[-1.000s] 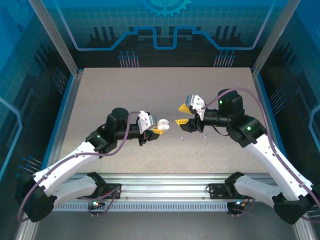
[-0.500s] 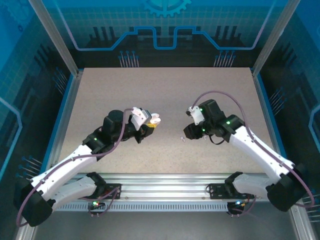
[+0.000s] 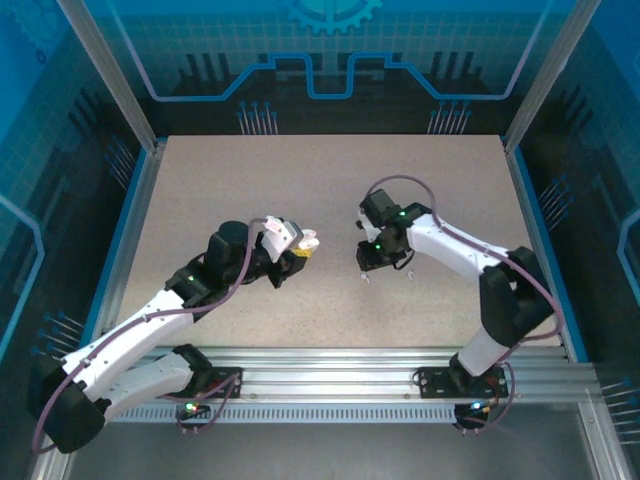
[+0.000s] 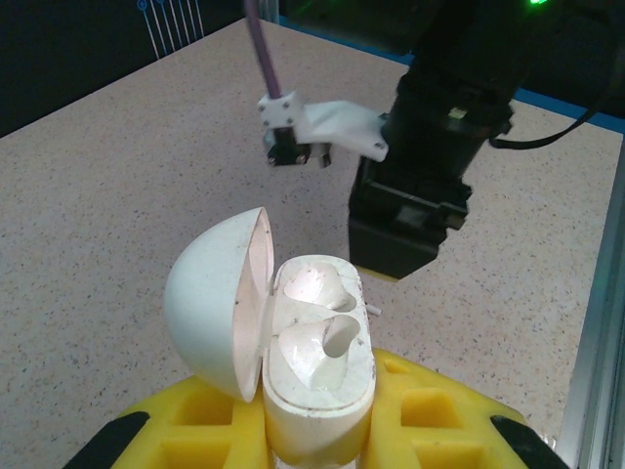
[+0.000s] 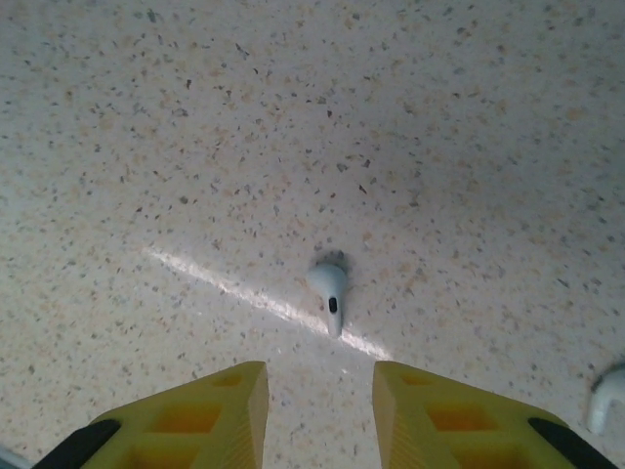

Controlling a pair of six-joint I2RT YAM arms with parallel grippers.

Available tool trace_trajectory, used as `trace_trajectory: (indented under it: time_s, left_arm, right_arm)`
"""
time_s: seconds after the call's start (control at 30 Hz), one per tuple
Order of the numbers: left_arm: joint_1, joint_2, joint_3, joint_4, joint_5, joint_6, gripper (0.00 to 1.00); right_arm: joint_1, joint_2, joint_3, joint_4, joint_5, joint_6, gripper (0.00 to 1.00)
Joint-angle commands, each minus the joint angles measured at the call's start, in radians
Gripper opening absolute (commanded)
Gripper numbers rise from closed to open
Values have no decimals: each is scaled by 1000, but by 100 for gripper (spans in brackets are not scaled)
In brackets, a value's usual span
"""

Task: Insert the wireless bluetooth earbuds into the charging case

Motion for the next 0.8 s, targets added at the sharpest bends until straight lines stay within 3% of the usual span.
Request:
trace_trajectory:
  time_s: [0.0,0.33,0.77]
  left_arm:
    - [3,-10,1,-17,-17,10,20]
    - [4,-11,1,-18,-15,7,20]
    - [4,-7,3,-19,-18,17,20]
  right_arm:
    - [15,76,50,-48,32,17,32]
    - [32,260,136,-69,26,28,33]
    - [52,334,183,-157,79,32,34]
